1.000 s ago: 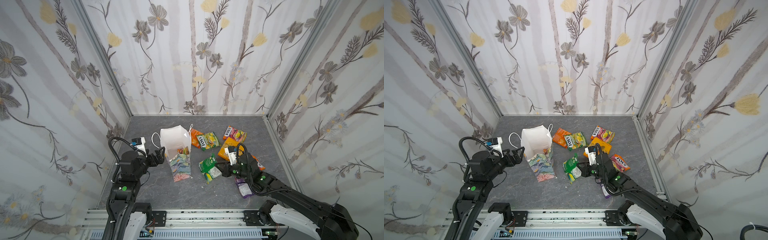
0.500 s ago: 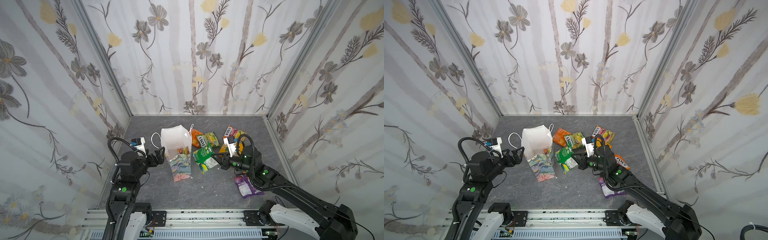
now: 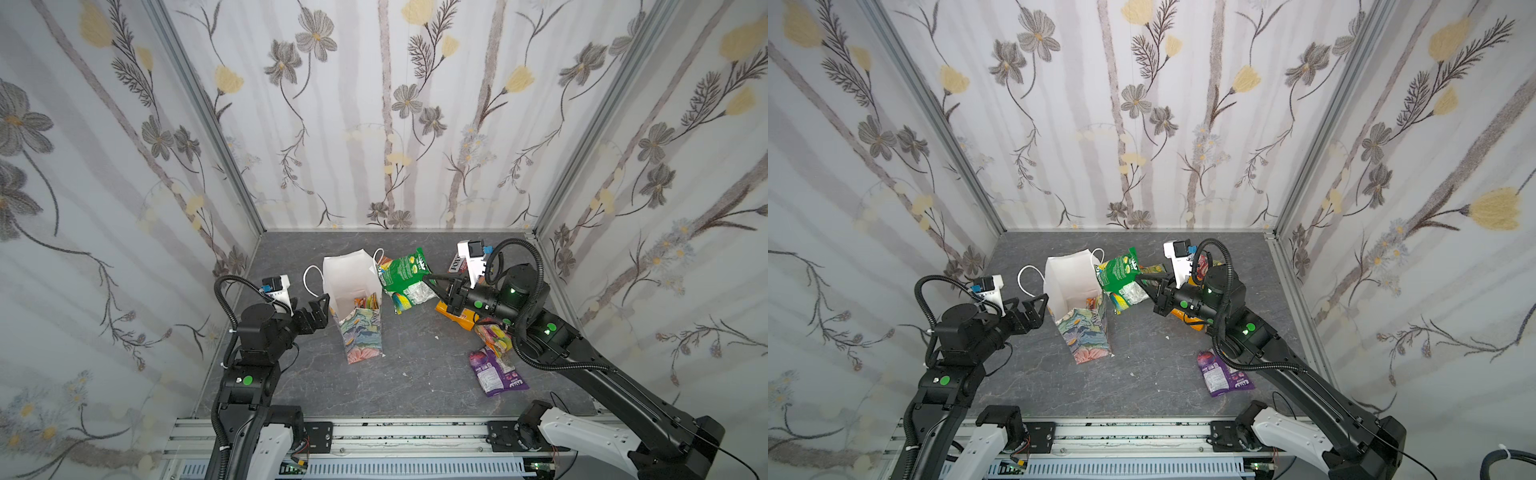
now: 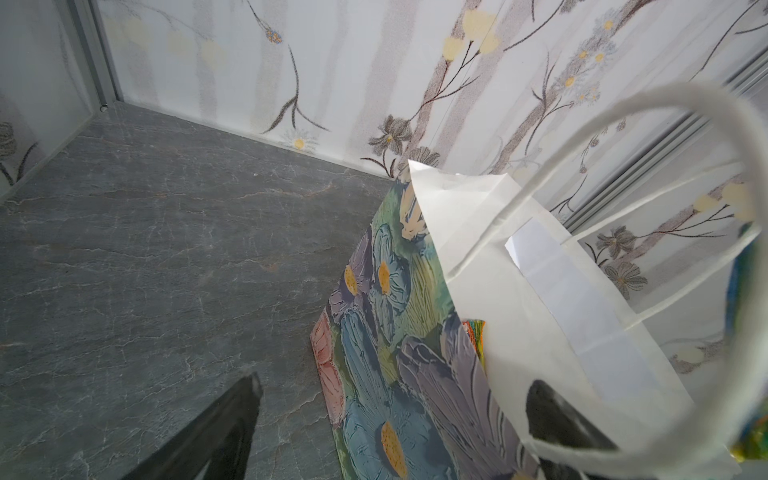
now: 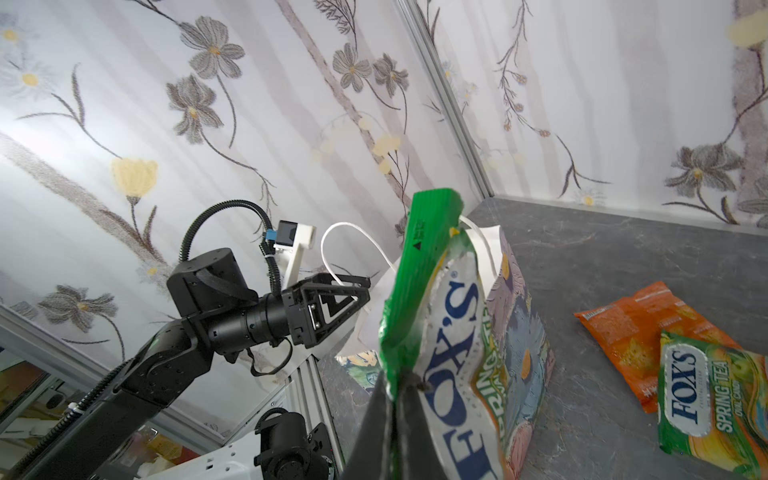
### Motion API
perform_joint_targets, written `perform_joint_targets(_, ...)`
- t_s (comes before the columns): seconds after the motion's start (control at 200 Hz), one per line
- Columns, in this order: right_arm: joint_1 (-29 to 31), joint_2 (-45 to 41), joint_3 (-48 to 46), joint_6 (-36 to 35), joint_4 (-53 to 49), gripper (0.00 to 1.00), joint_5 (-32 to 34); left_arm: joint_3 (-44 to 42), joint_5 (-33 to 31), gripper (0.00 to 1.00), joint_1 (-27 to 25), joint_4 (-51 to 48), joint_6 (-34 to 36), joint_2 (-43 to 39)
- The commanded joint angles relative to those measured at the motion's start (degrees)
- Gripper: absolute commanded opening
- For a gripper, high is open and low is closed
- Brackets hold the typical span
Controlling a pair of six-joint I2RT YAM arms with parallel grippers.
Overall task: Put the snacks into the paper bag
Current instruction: 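Carry the green packet with the right gripper over the bag opening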
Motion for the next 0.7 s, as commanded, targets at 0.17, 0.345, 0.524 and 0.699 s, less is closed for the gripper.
perform_joint_targets(0.17,12.78,5.92,16.31,-7.45,-6.47,0.0,9.21,-0.36,0.45,1.0,0.01,1.42,0.26,-0.43)
perform_joint_targets(0.345,16.21,10.48,22.58,-9.31,-8.44,0.0,11.85,-0.26,0.71,1.0,0.01,1.36,0.3,-0.43)
perform_joint_targets(0.524,18.67,13.6,25.59,-10.17,-8.23,0.0,15.05,-0.34,0.56,1.0,0.01,1.36,0.3,-0.96)
perform_joint_targets(0.699,21.14,16.32,28.77,-11.88,-9.03,0.0,19.7,-0.32,0.62,1.0,0.01,1.38,0.34,-0.96)
